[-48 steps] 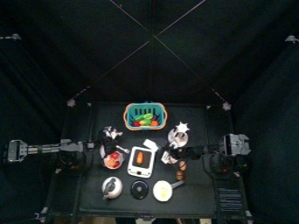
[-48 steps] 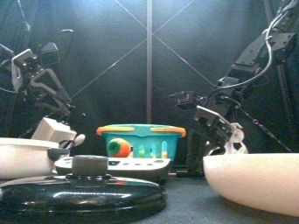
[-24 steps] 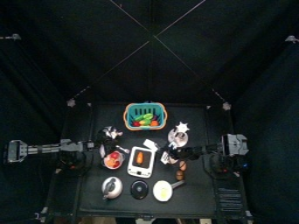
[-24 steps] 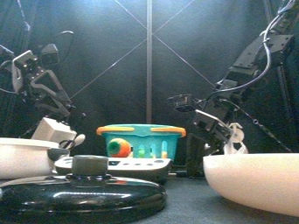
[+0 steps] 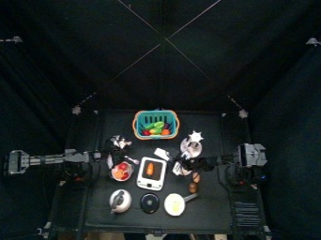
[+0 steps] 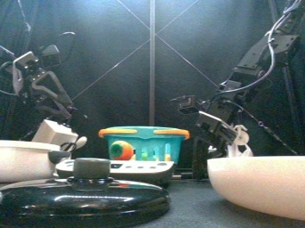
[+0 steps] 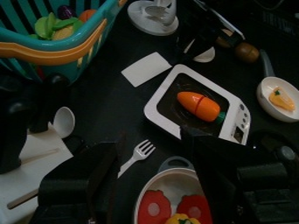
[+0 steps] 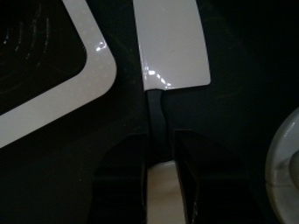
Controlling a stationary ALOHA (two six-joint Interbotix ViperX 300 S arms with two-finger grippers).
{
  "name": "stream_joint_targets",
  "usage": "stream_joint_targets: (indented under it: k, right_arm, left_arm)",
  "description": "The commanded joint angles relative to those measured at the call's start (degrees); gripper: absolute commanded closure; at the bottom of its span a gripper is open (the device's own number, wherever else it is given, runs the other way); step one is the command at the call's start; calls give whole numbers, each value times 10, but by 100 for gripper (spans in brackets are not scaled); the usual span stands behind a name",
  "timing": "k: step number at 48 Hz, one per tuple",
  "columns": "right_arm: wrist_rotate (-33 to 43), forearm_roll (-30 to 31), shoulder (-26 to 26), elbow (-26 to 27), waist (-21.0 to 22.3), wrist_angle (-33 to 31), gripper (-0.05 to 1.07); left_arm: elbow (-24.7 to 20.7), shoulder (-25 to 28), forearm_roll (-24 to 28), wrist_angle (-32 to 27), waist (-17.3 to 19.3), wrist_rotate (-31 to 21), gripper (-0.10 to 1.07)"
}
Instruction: Grab cleaver handle
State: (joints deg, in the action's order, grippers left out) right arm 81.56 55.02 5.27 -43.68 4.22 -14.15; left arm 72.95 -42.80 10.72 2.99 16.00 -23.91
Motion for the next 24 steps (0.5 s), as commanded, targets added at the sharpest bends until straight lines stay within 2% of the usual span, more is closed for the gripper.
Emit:
stream_joint_targets:
  k: [1, 12, 24]
  right_arm:
    - [0, 1, -40, 11, 4, -8, 53]
    - [1, 2, -92, 6, 5, -9, 53]
    - [1, -1, -107, 4, 11, 4, 54]
  left_arm:
    - [-8, 0, -1, 4, 1, 1, 8]
    - [-8, 1, -1, 4, 1, 1, 9]
    - [-8, 1, 1, 4, 1, 2, 8]
